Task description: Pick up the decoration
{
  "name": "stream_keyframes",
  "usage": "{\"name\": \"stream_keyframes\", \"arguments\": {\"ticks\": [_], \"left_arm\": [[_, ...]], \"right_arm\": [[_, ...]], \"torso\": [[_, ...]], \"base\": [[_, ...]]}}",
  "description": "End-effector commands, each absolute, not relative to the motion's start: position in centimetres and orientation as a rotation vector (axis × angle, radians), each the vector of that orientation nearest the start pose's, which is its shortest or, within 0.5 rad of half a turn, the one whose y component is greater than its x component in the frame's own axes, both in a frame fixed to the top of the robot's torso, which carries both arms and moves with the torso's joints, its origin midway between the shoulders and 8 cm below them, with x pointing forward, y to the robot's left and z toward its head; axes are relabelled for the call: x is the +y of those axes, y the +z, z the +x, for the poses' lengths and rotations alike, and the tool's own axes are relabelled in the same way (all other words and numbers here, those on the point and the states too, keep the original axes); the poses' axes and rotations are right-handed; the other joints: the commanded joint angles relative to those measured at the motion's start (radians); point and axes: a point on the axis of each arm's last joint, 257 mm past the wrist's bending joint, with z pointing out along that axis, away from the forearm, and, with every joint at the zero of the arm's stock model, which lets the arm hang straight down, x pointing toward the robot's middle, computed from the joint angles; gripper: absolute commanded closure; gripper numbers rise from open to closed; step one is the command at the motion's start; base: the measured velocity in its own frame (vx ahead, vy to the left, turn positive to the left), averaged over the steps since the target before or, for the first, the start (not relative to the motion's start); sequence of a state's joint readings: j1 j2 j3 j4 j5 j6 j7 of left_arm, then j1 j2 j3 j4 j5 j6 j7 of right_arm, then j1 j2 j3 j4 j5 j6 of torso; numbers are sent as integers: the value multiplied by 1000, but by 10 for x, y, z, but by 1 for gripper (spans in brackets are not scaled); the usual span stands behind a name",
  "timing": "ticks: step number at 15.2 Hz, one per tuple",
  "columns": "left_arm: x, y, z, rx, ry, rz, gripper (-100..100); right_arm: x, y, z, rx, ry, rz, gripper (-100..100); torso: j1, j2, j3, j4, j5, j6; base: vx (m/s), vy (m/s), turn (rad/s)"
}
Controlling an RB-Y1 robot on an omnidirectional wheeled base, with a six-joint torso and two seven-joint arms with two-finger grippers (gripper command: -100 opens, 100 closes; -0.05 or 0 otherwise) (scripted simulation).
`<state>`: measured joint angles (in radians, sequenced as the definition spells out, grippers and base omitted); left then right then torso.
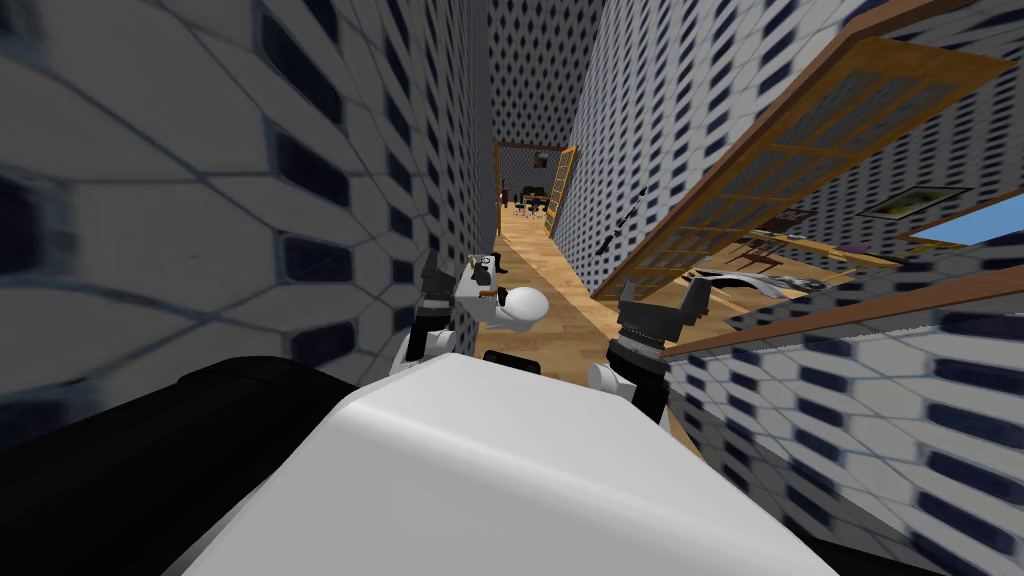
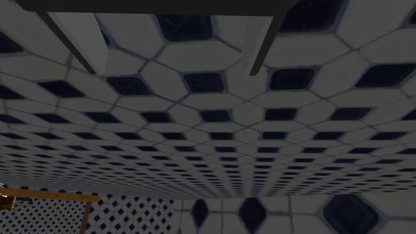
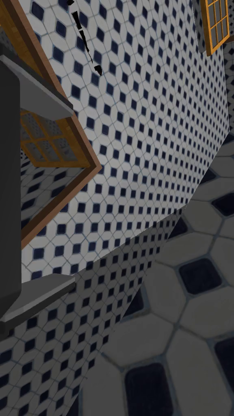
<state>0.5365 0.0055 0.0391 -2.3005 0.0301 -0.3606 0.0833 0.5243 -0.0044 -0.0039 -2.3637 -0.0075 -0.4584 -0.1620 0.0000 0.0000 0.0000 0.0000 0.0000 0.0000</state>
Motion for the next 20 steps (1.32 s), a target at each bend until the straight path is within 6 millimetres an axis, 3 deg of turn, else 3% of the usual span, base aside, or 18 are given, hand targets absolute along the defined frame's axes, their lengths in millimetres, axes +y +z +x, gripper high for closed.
{"name": "stream_keyframes", "arguments": {"ticks": [1,6,12,13,20], "left_arm": [[301,-9,358,703,-1307,-816,-100],[294,-33,369,821,-1298,-812,-100],[293,-94,389,1017,-1256,-871,-100],[293,-94,389,1017,-1256,-871,-100],[305,-173,405,1200,-1180,-985,-100]], "right_arm": [[-281,46,332,553,1451,701,0],[-281,46,332,552,1451,701,0],[-281,46,332,552,1451,701,0],[-281,46,332,552,1451,701,0],[-281,46,332,553,1451,701,0]], "torso": [[0,0,0,0,0,0],[-2,-1,-1,0,0,0],[-2,-1,-1,0,0,0],[-2,-1,-1,0,0,0],[-1,-2,-1,0,0,0]], "base": [[0,0,0],[11,-25,-4],[14,-34,-5],[17,-28,-4],[18,-17,-4]]}}
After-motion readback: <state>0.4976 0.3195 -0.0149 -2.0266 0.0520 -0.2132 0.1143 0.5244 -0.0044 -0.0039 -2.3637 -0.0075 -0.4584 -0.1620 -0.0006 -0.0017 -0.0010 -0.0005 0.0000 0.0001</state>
